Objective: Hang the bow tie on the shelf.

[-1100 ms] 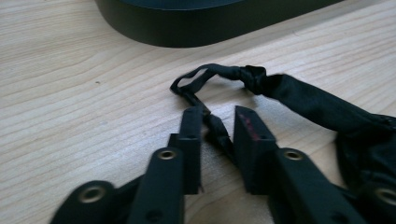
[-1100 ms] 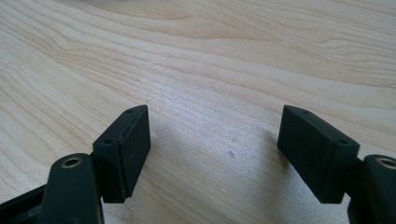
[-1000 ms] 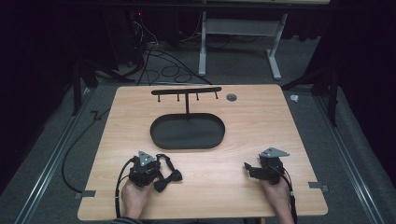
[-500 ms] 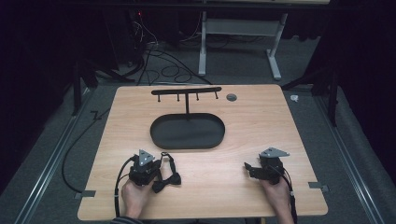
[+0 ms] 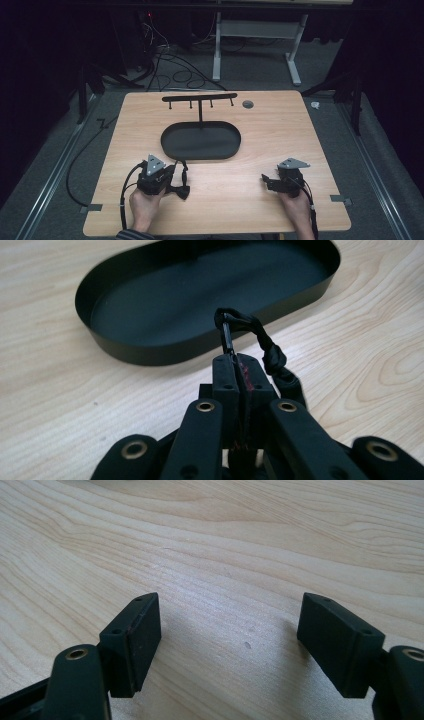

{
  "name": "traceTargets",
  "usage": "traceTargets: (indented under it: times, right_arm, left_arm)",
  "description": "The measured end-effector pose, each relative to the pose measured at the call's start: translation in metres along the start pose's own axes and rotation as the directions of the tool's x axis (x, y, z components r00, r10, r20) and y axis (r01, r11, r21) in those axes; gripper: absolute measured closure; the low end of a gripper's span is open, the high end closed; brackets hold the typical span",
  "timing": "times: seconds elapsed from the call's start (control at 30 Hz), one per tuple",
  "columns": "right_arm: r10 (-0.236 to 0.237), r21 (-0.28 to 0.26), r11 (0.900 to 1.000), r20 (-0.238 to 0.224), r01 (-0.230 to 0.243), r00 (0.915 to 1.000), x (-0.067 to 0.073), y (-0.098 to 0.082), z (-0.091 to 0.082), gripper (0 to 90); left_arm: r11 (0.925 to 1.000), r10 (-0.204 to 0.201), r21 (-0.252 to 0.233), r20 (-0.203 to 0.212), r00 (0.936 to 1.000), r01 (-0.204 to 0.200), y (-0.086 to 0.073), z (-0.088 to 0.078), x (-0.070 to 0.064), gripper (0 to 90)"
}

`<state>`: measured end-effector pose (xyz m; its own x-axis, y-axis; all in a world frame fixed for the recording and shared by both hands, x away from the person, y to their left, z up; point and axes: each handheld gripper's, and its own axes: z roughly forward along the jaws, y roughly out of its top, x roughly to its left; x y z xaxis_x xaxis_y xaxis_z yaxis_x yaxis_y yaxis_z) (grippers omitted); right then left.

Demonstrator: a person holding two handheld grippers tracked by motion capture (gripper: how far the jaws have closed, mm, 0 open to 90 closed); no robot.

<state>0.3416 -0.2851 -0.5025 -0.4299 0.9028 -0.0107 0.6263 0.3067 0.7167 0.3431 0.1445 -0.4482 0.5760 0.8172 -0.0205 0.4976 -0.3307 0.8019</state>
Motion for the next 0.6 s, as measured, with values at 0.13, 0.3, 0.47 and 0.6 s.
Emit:
traceTargets:
  times: [0.13, 0.3, 0.47, 0.6]
  right_arm:
    - [0.001, 0.0, 1.0, 0.0, -0.001, 1.0, 0.0, 0.0, 0.0, 26.8]
    - [0.001, 0.0, 1.0, -0.001, -0.001, 1.0, 0.0, 0.0, 0.0, 26.8]
    - [0.001, 0.0, 1.0, -0.001, -0.001, 1.0, 0.0, 0.0, 0.0, 26.8]
    - [0.001, 0.0, 1.0, -0.001, -0.001, 1.0, 0.0, 0.0, 0.0, 26.7]
  left_arm:
    - [0.9996, 0.016, -0.023, 0.004, 0.9999, -0.016, 0.007, -0.005, -0.001, 87.7]
    - [0.9995, 0.009, -0.03, 0.026, 0.9996, -0.008, 0.014, -0.008, 0.002, 87.8]
    - [0.9989, 0.005, -0.047, 0.044, 0.999, -0.003, 0.019, -0.011, 0.002, 87.8]
    - [0.9985, 0.007, -0.054, 0.046, 0.9989, -0.004, 0.022, -0.012, 0.003, 87.8]
